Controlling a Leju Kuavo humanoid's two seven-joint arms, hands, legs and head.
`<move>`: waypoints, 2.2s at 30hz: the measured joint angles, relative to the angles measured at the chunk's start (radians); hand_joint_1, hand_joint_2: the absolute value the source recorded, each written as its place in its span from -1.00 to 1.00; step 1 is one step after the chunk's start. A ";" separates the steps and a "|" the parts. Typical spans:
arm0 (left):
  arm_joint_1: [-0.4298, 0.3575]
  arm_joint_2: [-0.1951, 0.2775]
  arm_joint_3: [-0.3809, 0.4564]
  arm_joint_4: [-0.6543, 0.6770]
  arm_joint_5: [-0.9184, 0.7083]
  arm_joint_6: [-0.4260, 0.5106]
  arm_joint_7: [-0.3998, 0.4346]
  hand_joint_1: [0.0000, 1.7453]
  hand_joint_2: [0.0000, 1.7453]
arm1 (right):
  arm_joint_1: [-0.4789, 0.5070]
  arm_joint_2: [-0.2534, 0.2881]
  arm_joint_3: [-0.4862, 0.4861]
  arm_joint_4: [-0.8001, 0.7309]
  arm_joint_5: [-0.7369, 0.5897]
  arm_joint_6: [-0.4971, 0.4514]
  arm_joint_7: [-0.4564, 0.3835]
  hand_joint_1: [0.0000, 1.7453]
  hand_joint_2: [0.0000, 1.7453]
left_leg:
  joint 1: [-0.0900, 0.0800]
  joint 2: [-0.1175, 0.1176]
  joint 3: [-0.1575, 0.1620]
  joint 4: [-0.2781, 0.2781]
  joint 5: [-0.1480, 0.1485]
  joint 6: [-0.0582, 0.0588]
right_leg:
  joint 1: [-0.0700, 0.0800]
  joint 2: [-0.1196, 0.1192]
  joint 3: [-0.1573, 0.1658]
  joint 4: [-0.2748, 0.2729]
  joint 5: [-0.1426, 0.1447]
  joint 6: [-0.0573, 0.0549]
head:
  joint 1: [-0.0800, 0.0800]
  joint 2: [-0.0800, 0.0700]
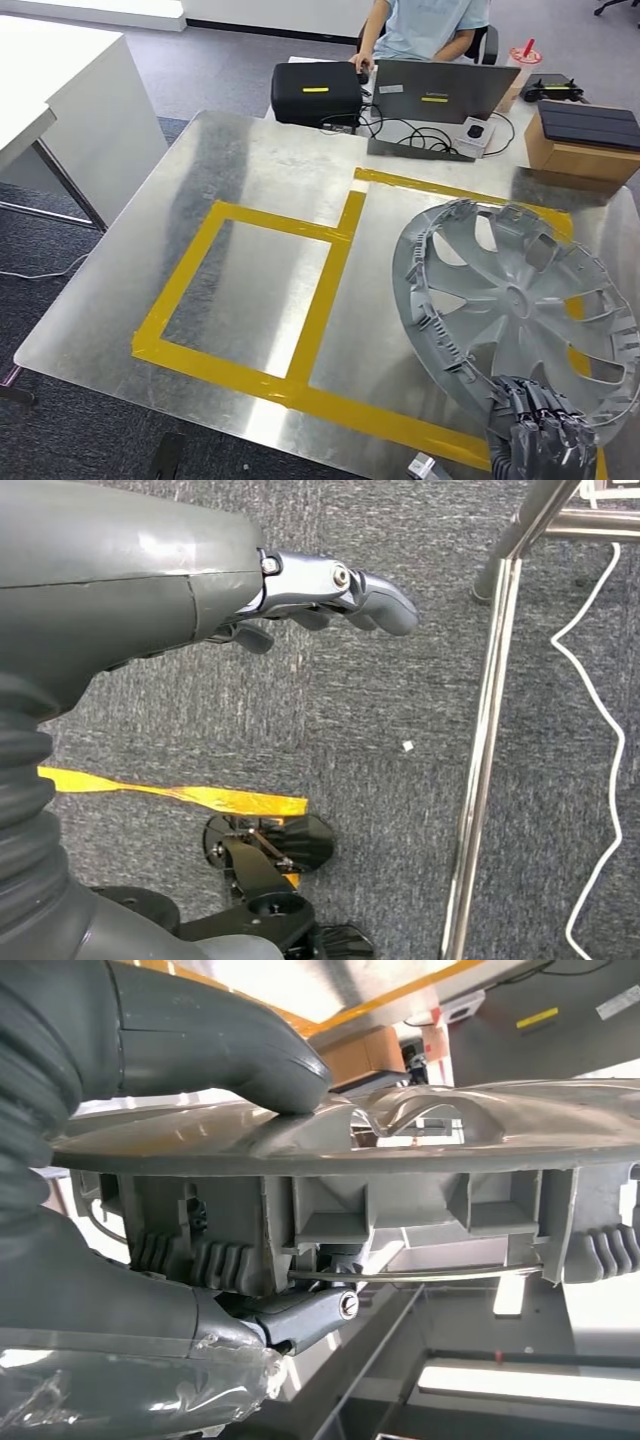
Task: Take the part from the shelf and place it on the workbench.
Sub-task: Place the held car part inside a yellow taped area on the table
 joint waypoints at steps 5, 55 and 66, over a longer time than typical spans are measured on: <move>0.000 0.001 0.001 0.000 -0.004 -0.001 0.004 -1.00 1.00 | -0.004 -0.013 0.026 0.058 0.005 0.000 0.190 1.00 1.00 | -0.001 0.000 -0.006 0.001 0.003 0.002 | -0.001 0.000 -0.004 -0.002 0.005 0.005 | 0.000 0.000; -0.033 0.008 -0.044 0.000 -0.108 -0.035 0.033 -1.00 1.00 | -0.348 -0.404 0.480 0.620 -0.044 0.174 0.562 1.00 1.00 | 0.001 0.009 -0.019 0.001 0.023 -0.006 | 0.000 0.012 -0.023 -0.002 0.028 -0.001 | 0.000 0.000; -0.036 0.009 -0.047 0.000 -0.116 -0.036 0.039 -1.00 1.00 | -0.377 -0.420 0.548 0.647 -0.058 0.165 0.584 0.10 1.00 | 0.001 0.009 -0.020 0.001 0.022 -0.003 | 0.000 0.013 -0.024 -0.002 0.029 -0.001 | 0.000 0.000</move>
